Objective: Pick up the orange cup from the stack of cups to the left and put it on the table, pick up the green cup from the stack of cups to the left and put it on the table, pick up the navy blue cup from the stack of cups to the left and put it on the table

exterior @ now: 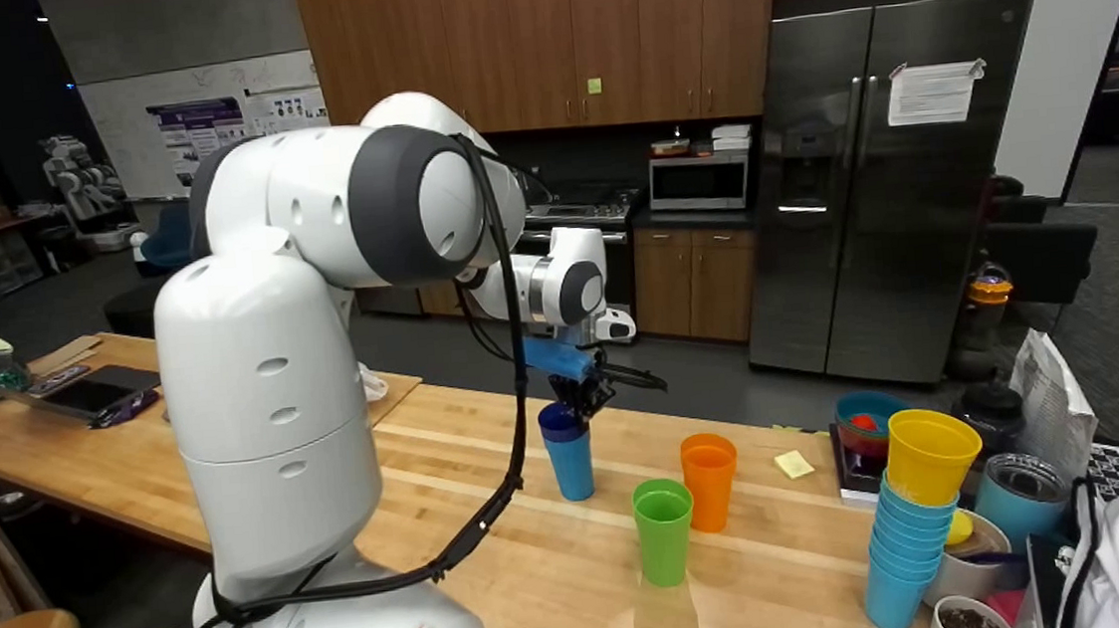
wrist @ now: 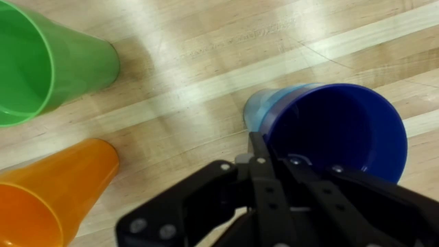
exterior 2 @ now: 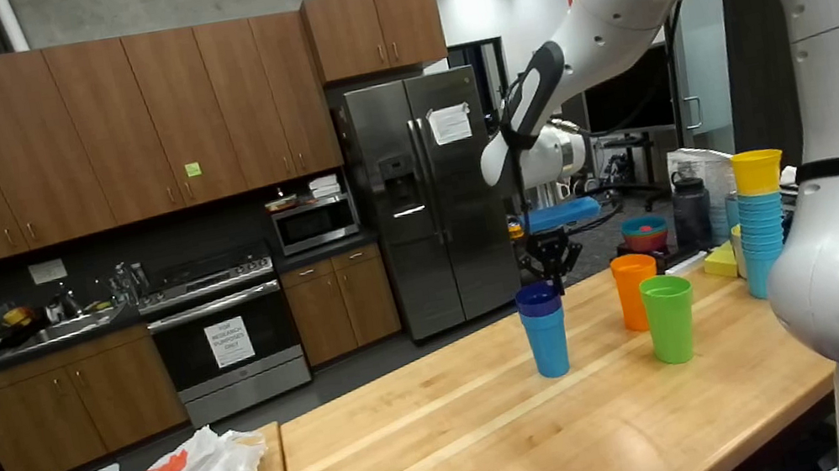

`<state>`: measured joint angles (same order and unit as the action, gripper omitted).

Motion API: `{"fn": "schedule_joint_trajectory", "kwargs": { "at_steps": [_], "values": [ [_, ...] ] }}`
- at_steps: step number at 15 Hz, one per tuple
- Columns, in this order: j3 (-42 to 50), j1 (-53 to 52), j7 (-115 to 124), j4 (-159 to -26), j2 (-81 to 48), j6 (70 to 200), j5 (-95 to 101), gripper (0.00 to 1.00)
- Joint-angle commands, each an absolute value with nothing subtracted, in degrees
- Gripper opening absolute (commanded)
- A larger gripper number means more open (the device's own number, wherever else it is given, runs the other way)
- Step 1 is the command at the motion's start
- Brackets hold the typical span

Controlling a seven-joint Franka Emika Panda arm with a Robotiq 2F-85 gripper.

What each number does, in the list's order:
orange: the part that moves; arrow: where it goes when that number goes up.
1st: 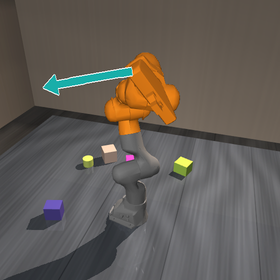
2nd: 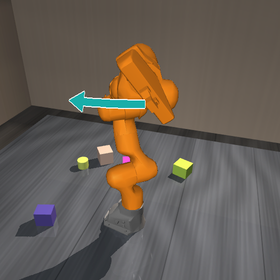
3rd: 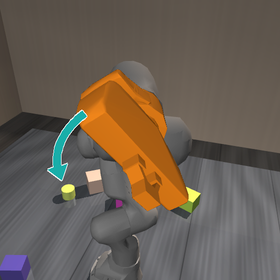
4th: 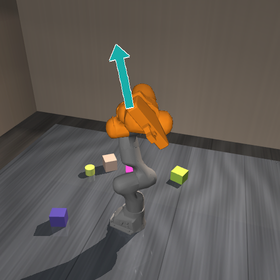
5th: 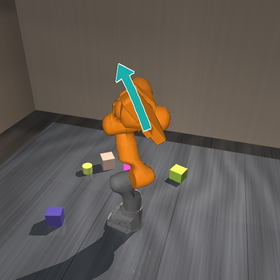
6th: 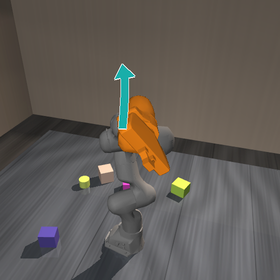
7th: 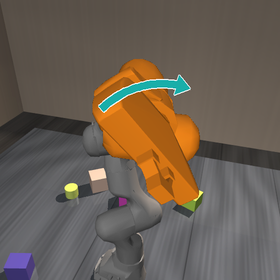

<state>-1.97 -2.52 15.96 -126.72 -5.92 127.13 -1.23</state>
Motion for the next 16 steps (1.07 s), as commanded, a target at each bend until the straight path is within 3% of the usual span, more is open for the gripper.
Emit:
{"fn": "schedule_joint_trajectory", "kwargs": {
  "at_steps": [1, 16],
  "values": [
    [-1.8, -2.6, 14.9, -125.8, -5.4, 126.3, -1.2, 0.01],
    [-3.3, -3.0, 9.2, -126.6, 4.5, 126.8, -5.6, 0.01]
  ]
}}
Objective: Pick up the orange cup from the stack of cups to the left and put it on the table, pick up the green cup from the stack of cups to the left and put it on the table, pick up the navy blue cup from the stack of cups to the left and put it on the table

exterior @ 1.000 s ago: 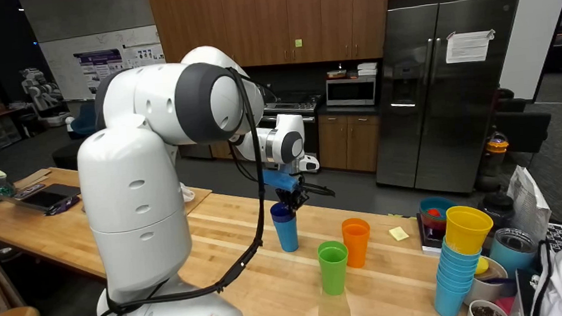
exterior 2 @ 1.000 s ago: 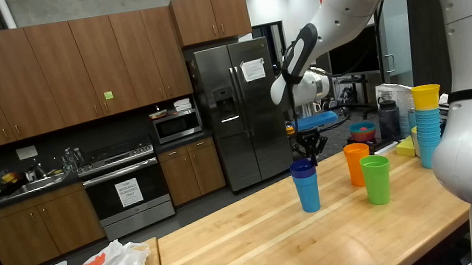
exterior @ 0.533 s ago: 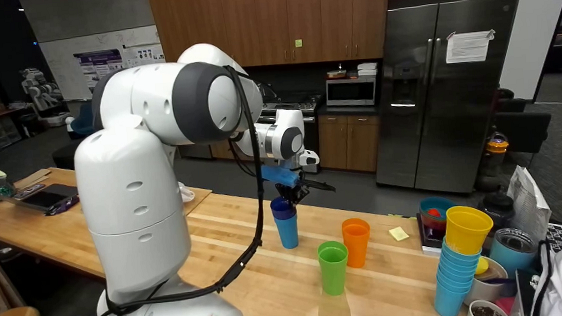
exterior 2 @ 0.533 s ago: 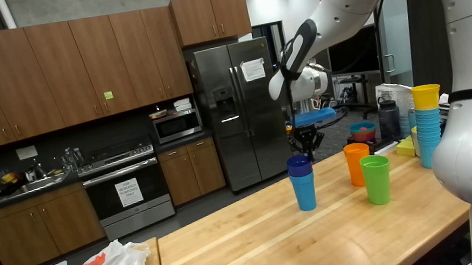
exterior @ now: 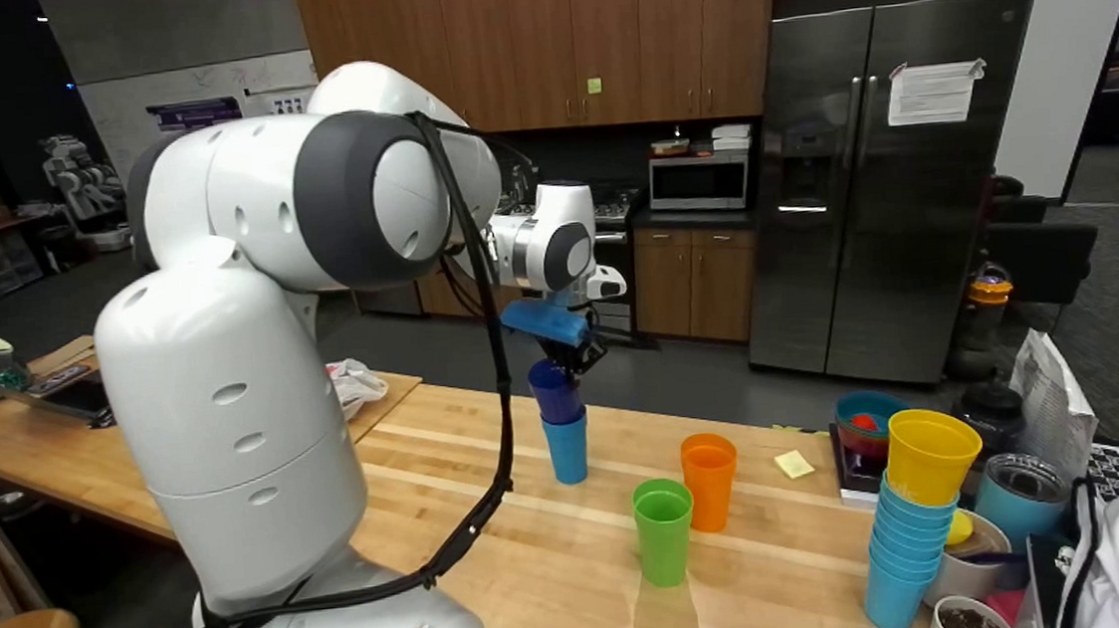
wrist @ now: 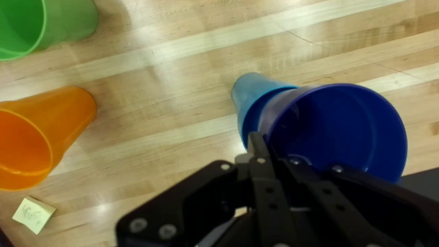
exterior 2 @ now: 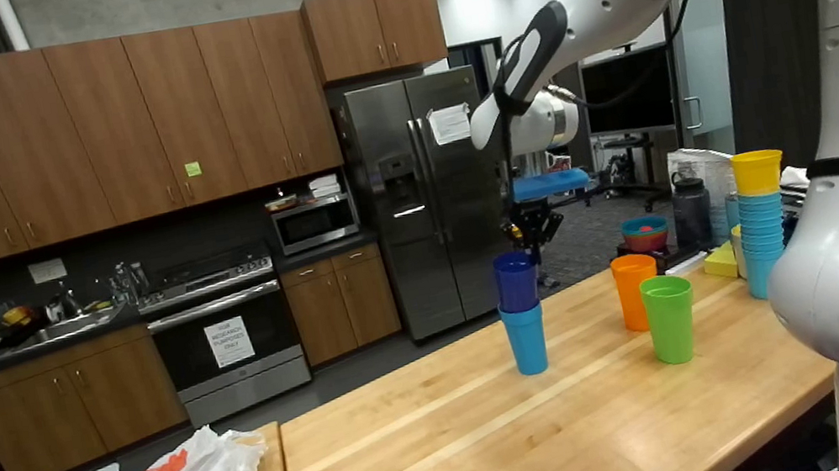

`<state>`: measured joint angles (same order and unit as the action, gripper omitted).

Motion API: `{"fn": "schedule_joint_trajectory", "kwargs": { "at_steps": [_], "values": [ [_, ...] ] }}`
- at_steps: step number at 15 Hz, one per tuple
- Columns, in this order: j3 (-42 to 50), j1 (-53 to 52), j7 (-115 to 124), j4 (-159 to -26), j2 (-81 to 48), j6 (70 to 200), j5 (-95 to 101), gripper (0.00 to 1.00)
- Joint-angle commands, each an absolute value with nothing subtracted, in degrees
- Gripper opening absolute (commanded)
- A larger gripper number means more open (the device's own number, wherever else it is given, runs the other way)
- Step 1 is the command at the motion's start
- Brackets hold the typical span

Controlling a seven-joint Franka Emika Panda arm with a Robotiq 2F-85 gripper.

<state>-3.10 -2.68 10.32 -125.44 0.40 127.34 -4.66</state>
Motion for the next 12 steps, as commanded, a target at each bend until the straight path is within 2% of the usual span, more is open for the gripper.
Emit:
{"fn": "schedule_joint_trajectory", "kwargs": {
  "at_steps": [1, 12],
  "values": [
    [-3.5, -3.1, 9.4, -126.8, 5.5, 127.1, -4.9, 0.01],
    [-3.5, -3.8, 3.6, -135.0, 19.4, 127.7, -7.3, 0.01]
  ]
}}
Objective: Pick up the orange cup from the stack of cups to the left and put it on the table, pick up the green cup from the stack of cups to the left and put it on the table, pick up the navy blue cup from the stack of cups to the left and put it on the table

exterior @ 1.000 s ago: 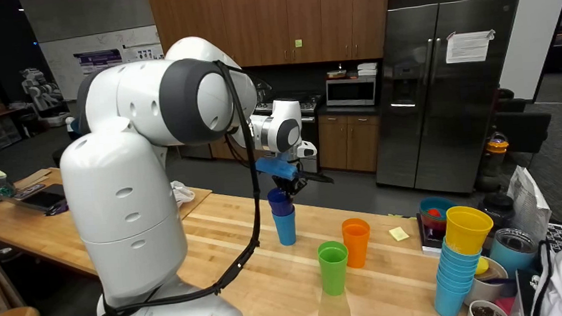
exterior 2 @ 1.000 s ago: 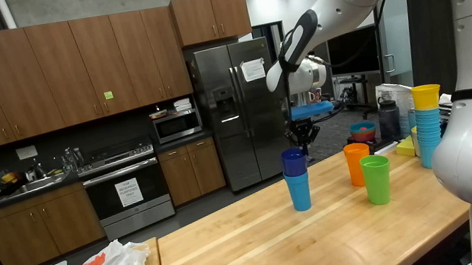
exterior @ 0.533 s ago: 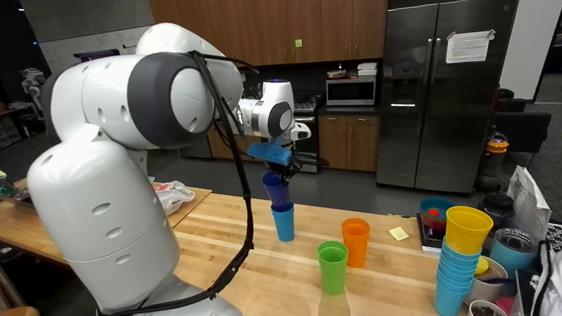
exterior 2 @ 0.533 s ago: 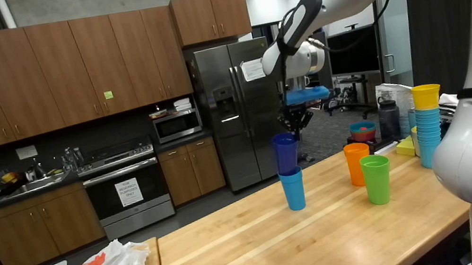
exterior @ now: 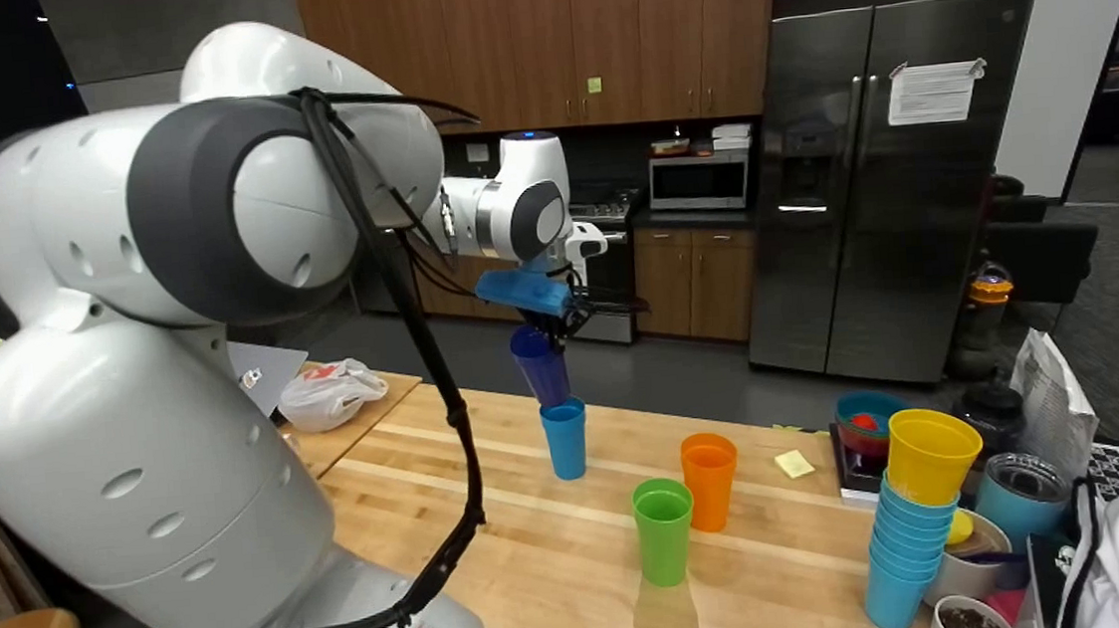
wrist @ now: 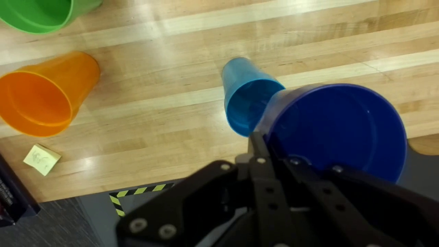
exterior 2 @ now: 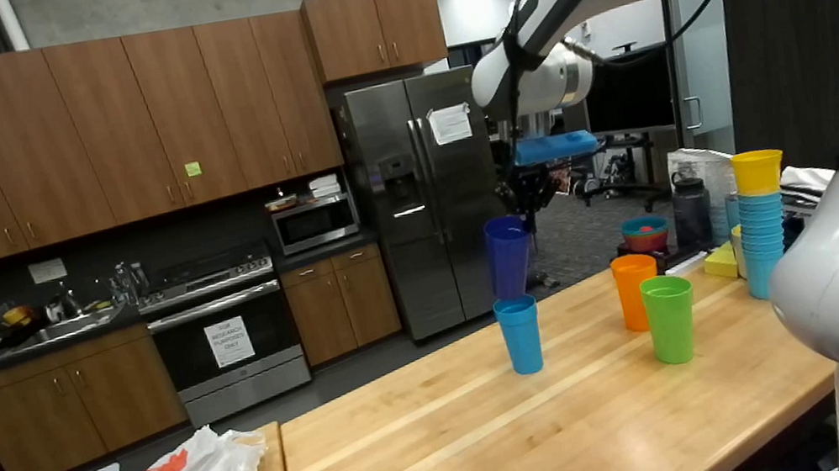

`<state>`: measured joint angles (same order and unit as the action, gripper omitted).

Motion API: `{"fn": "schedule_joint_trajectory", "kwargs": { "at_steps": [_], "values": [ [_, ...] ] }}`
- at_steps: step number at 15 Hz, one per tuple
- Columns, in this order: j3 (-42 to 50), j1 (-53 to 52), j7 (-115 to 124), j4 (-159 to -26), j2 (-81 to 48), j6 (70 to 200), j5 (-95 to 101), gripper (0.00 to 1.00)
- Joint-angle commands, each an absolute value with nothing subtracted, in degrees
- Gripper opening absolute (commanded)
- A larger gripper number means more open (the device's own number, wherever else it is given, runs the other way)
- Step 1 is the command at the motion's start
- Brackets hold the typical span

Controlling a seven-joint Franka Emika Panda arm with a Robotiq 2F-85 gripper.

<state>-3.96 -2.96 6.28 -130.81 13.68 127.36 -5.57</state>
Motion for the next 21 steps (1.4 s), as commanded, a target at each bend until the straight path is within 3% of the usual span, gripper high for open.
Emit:
{"fn": "schedule_joint_trajectory", "kwargs": {
  "at_steps": [1, 6, 21],
  "values": [
    [-3.5, -4.1, 2.9, -135.9, 20.7, 127.6, -7.9, 0.01],
    [-3.7, -6.5, -0.2, -139.4, 24.1, 125.7, -12.6, 0.01],
    [-4.0, -2.3, 10.2, -141.8, 7.0, 126.6, -6.3, 0.01]
  ]
}}
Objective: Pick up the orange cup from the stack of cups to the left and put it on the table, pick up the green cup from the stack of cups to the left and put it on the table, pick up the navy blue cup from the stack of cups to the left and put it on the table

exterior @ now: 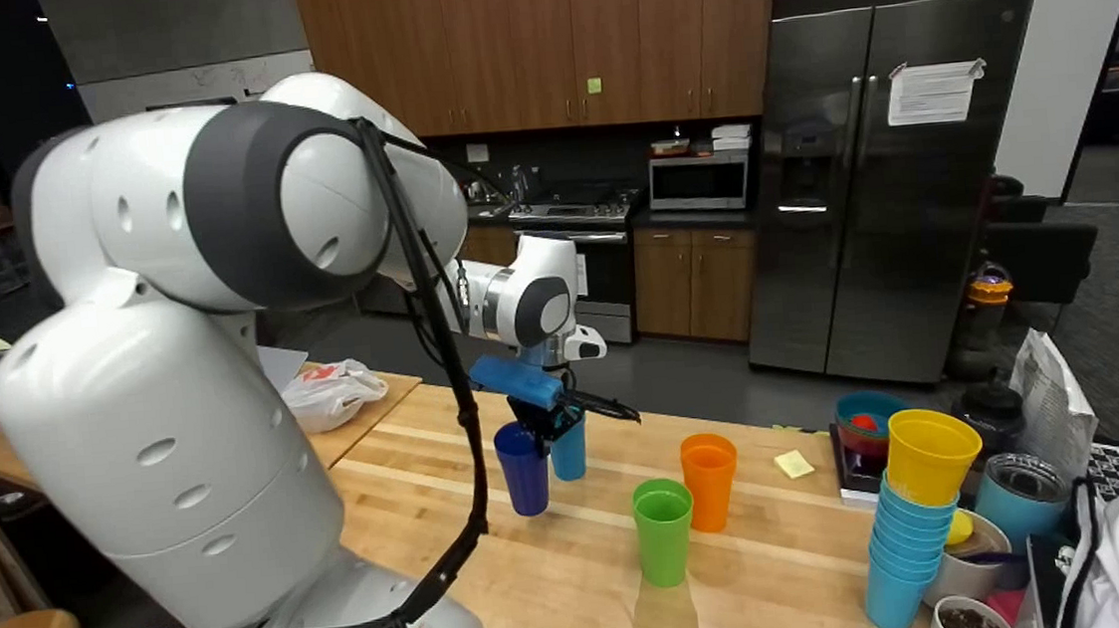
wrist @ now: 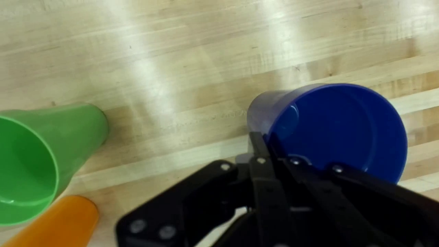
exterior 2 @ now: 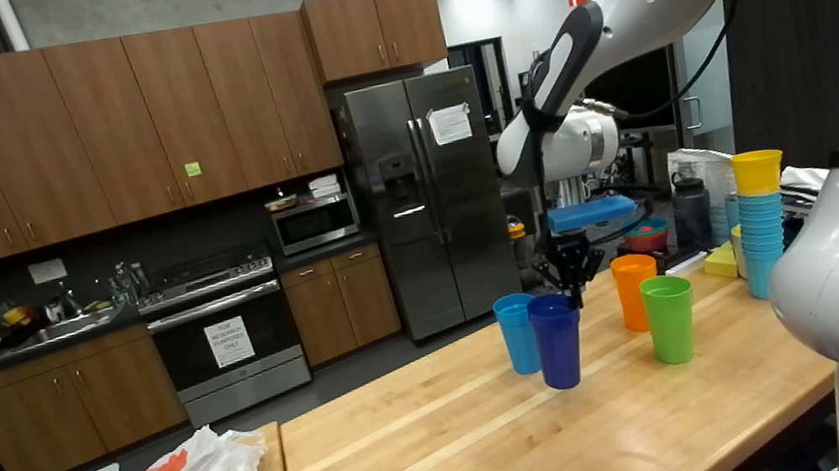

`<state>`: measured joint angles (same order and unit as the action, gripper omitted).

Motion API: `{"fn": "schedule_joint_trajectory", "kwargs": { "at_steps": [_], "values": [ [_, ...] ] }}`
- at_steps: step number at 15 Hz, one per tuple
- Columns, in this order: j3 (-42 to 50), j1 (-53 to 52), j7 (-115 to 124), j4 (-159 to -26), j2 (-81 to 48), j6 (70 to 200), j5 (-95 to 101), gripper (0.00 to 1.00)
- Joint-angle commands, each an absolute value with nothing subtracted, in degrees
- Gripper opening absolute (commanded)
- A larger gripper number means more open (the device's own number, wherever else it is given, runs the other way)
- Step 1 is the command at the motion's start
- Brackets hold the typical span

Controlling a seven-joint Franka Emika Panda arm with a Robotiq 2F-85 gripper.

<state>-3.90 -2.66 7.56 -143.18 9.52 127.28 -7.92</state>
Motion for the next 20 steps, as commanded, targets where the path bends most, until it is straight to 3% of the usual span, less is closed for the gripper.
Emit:
{"fn": "schedule_joint_trajectory", "kwargs": {
  "at_steps": [1, 14, 15, 16, 20],
  "values": [
    [-3.9, -2.3, 10.7, -141.7, 6.2, 126.6, -5.9, 0.01],
    [-2.3, -1.2, 15.0, -138.8, -0.4, 127.5, -1.3, 0.01],
    [-2.3, -1.3, 15.0, -138.7, -0.3, 127.3, -1.0, 0.29],
    [-2.3, -1.4, 15.1, -138.7, -0.2, 127.4, -0.8, 0.30],
    [-2.4, -1.7, 14.5, -138.8, 0.8, 126.9, -0.1, 0.53]
  ]
}}
